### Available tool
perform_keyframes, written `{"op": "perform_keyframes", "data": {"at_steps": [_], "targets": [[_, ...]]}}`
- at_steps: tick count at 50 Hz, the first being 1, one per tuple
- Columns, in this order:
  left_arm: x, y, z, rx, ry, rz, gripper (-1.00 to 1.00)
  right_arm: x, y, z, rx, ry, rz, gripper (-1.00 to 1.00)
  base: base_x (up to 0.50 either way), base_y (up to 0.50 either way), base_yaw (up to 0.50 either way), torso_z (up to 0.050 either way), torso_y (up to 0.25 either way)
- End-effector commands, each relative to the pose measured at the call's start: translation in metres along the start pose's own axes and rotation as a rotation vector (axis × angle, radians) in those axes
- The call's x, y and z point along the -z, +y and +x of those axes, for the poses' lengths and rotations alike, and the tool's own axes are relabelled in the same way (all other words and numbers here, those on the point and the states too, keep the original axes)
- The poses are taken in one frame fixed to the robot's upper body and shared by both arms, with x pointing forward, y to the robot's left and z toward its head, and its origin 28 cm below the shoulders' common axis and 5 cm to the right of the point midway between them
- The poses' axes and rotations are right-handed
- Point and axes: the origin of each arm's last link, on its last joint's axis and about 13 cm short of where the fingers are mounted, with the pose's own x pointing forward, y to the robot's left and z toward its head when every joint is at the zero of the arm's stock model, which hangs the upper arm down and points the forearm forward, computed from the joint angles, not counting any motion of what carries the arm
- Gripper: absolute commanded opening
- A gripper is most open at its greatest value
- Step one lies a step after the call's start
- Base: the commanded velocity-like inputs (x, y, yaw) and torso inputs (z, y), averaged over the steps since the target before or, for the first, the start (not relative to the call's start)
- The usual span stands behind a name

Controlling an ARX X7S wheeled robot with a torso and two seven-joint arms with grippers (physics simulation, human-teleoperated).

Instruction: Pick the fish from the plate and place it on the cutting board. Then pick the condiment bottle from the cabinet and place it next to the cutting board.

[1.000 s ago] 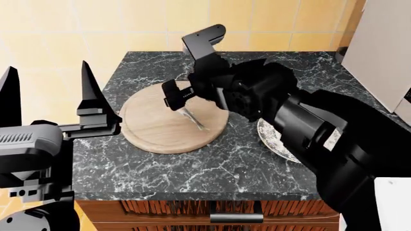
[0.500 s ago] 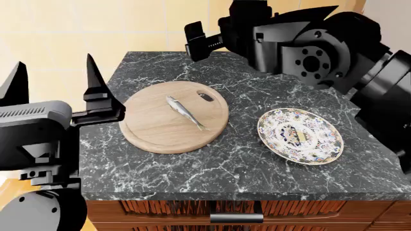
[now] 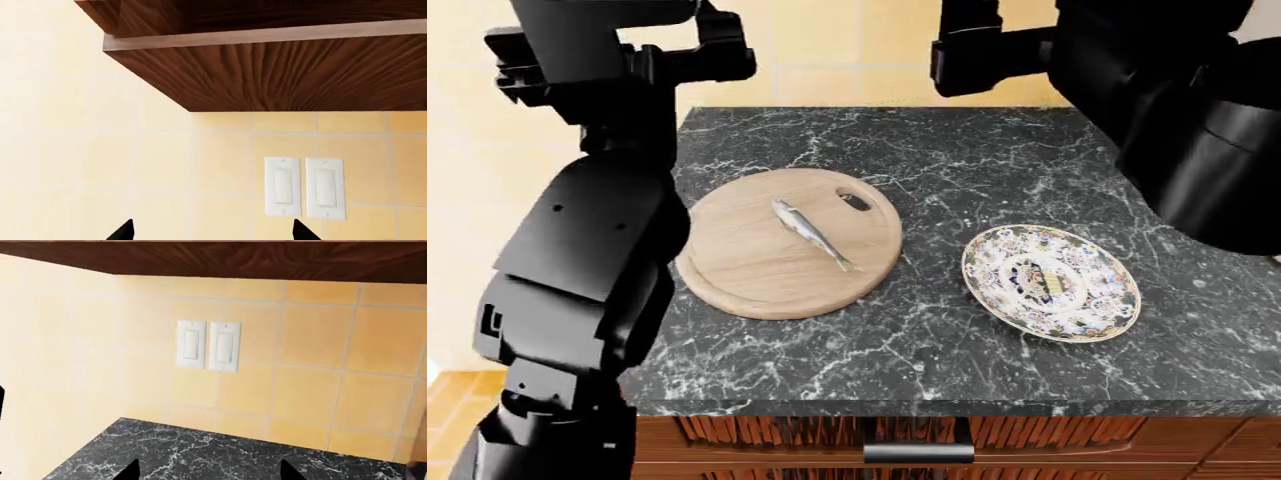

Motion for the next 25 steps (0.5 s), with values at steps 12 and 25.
{"op": "perform_keyframes", "data": {"at_steps": [12,25], "targets": [[0.075,-0.042,0.069,0.164,0.262,0.167,1.0,-0.002,-0.008,-0.106,0.107,-0.202,-0.045,1.0,0.0,0.0,0.0,0.0,0.0],[0.103,-0.037,0.051,0.162,0.297,0.165,1.0,-0.007,-0.014,-0.147,0.15,-0.291,-0.087,1.0,0.1,-0.22,0.0,0.0,0.0]]}}
